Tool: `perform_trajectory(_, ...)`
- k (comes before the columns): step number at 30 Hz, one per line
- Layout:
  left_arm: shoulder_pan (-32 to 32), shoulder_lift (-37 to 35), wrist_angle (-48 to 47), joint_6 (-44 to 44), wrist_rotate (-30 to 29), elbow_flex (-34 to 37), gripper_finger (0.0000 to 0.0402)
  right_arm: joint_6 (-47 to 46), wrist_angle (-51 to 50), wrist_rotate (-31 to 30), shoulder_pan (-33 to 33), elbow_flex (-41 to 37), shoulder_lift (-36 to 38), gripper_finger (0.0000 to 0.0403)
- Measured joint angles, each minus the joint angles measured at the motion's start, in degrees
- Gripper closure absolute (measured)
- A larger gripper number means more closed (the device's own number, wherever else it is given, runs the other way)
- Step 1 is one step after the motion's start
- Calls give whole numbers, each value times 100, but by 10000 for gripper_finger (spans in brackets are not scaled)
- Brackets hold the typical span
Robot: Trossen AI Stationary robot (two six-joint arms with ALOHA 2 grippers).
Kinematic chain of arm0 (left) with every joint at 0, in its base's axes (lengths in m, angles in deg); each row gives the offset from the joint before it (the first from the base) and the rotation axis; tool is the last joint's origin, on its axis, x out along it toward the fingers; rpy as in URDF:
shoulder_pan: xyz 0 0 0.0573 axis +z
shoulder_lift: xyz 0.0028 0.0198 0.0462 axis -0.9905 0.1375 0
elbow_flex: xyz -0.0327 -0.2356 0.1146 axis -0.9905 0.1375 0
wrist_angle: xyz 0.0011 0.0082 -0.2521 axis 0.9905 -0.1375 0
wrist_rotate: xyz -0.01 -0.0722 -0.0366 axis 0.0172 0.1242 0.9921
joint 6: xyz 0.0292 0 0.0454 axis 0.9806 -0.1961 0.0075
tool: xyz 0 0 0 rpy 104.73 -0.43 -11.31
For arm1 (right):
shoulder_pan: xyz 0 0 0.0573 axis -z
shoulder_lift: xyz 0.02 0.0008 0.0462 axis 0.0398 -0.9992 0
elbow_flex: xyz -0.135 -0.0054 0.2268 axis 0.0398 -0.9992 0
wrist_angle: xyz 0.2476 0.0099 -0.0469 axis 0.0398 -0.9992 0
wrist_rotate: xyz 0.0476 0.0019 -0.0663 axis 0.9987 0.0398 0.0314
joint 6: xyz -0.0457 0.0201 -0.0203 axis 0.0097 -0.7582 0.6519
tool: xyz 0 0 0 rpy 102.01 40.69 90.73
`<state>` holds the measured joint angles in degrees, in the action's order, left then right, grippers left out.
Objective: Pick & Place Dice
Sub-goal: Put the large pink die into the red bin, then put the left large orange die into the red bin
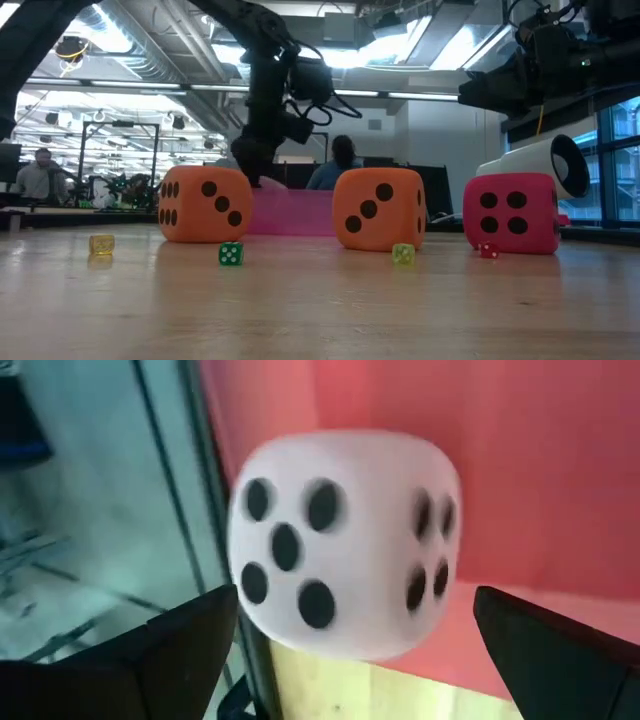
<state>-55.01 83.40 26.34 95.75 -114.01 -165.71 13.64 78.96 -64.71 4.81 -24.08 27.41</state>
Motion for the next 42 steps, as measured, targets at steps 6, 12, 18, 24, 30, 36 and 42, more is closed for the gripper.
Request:
perform_trajectory(6, -185, -122, -283, 54, 118, 0, 2, 0, -3, -2, -2, 0, 0, 199)
perform_trajectory(12, -349, -544, -655, 23, 122, 0, 2, 0, -26, -4, -1, 0, 0, 199)
perform_trajectory(18, -316, -1304, -729, -1564, 983, 2, 2, 0, -28, -20, 0, 0, 0, 199)
perform_trajectory(24, -241, -2010, -716, -2002, 2730, 2, 2, -19, -29, -20, -2, 0, 0, 199)
perform_trajectory(30, -572, -2384, -679, -2246, 2669, 2, 2, -162, -26, -20, -2, 0, -31, 186)
perform_trajectory(36, -1328, -2436, -687, -3062, 2124, 10, 2, -337, -24, -261, 0, 0, -252, 142)
perform_trajectory(42, -2053, -2508, -717, -4386, 1794, 525, 2, -338, -28, -334, -1, 0, -450, 114)
